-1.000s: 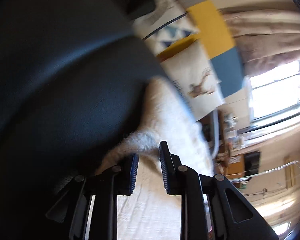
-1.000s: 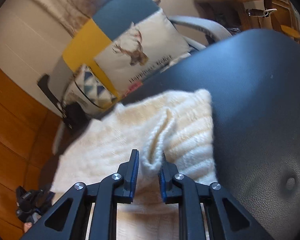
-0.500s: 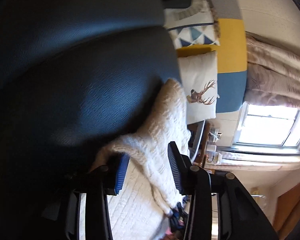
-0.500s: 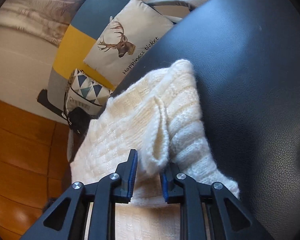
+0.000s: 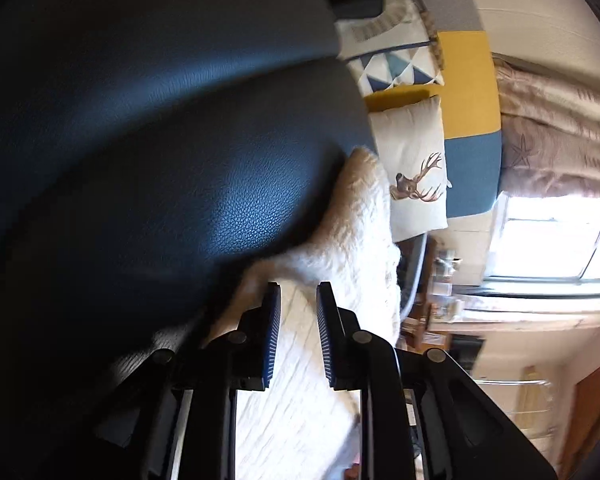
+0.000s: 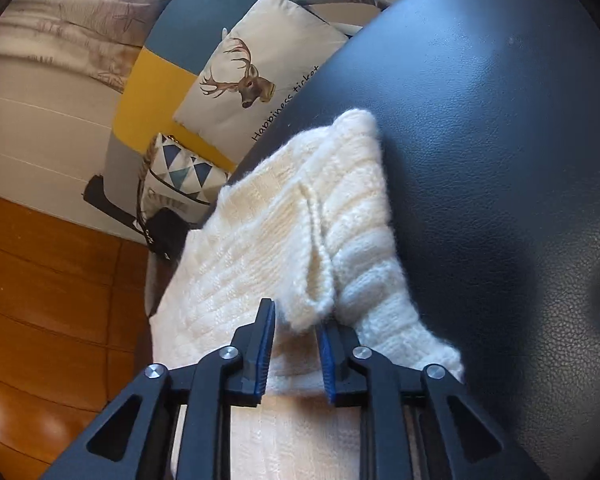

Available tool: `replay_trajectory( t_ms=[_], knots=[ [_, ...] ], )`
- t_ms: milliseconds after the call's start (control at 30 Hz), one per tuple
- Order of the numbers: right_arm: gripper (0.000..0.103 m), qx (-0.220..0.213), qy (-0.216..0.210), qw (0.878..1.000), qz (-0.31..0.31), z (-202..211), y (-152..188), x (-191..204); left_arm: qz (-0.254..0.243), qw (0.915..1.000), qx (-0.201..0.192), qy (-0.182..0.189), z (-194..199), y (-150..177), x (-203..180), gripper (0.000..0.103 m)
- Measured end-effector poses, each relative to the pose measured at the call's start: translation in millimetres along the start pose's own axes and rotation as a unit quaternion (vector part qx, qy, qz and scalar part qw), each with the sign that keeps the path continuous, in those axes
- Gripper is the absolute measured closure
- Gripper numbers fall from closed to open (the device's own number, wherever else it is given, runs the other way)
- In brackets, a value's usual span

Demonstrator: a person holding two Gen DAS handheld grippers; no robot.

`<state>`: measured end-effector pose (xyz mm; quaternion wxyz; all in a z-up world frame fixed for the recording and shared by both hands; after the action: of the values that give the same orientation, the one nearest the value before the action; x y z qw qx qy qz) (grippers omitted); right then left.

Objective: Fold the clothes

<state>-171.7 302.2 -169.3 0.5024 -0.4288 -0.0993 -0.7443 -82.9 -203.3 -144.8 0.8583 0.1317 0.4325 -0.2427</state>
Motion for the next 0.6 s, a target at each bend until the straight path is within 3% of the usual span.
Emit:
replay_trajectory(
  t_ms=[133,300,433,500,533,600],
  knots=[
    [0.082,-0.009,0.007,1.0,-0.005,13,-4,-1,-0.046,0.9983,-0.025,0.028,19,9,-29,0.083],
    [0.08,-0.021,0.005,1.0,-0.018,20,-12,-3,-0.095,0.9952,-0.006,0.023,-24,5,-73,0.078],
    [0.078,-0.017,0.002,1.0,-0.022,12,-22,-4,-0.114,0.9931,0.013,-0.023,-69,0,-83,0.078],
    [0.089,-0.01,0.029,0.999,0.024,10,-22,8,-0.133,0.9887,0.016,-0.068,-85,-3,-82,0.078],
    [0.094,-0.015,0.019,0.999,0.048,14,-22,18,-0.145,0.9861,0.018,-0.08,-89,-4,-80,0.078],
    [0.096,-0.033,0.017,0.994,0.1,27,-19,38,-0.181,0.978,0.011,-0.103,-93,-5,-78,0.079]
  ],
)
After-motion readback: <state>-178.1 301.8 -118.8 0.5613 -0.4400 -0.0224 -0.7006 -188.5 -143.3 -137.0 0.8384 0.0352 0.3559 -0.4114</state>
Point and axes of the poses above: each gripper's, at about its wrist camera, not at the fingertips, and z roughly against the way its jaws point, x to its left, y to its underside, the point moved 2 cm from there along -z, roughly the way its jaws point, and after that the axes turned 2 degrees about z, right-handed, at the moved point
